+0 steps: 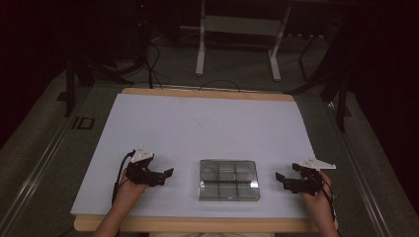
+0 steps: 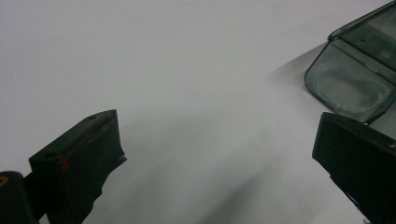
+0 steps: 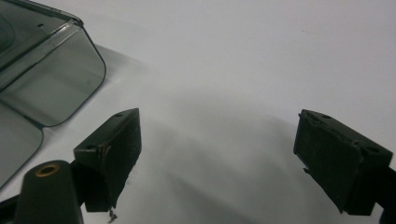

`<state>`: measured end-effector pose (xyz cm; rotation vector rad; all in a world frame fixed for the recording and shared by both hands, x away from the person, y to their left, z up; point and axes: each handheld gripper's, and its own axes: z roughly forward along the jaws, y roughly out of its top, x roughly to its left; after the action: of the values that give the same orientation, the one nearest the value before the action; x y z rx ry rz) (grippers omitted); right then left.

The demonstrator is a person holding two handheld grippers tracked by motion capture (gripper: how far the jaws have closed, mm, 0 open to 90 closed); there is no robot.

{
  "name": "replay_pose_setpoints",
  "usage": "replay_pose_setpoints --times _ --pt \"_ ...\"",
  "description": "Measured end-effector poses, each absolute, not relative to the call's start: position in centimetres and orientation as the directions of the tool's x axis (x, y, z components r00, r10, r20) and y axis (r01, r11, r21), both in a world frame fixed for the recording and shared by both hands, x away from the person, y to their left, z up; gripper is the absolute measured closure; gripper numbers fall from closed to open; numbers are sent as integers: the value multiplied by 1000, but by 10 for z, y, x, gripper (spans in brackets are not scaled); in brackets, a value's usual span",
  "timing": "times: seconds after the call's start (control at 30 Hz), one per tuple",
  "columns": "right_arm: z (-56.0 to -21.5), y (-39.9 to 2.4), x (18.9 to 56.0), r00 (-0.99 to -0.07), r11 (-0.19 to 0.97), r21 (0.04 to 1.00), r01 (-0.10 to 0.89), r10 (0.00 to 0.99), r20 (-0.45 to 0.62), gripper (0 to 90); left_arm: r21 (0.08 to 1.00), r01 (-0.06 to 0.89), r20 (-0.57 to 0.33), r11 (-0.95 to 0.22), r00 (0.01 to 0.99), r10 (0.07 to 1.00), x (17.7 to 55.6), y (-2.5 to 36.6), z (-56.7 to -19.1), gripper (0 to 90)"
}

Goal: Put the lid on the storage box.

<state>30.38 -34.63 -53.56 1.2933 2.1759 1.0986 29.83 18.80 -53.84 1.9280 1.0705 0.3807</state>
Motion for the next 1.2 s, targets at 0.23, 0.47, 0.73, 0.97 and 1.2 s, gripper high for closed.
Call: replay_pose_setpoints --times 0.23,0.47,0.73,0.97,1.2 --pt "-537 -351 301 -481 261 780 569 875 59 150 807 541 -142 -238 568 811 295 196 -540 19" --pt "-539 -355 297 -466 249 781 573 883 61 150 797 557 -139 -232 545 827 293 204 -543 19" --pt "-539 -359 290 -439 230 793 564 897 52 150 797 553 -108 -241 525 844 289 205 -542 19" --pt "-541 -365 285 -391 187 802 567 918 62 151 810 554 -115 -195 475 873 286 210 -543 19" --pt "-542 -363 285 -374 208 804 557 927 19 156 802 560 -84 -209 451 889 285 207 -548 19"
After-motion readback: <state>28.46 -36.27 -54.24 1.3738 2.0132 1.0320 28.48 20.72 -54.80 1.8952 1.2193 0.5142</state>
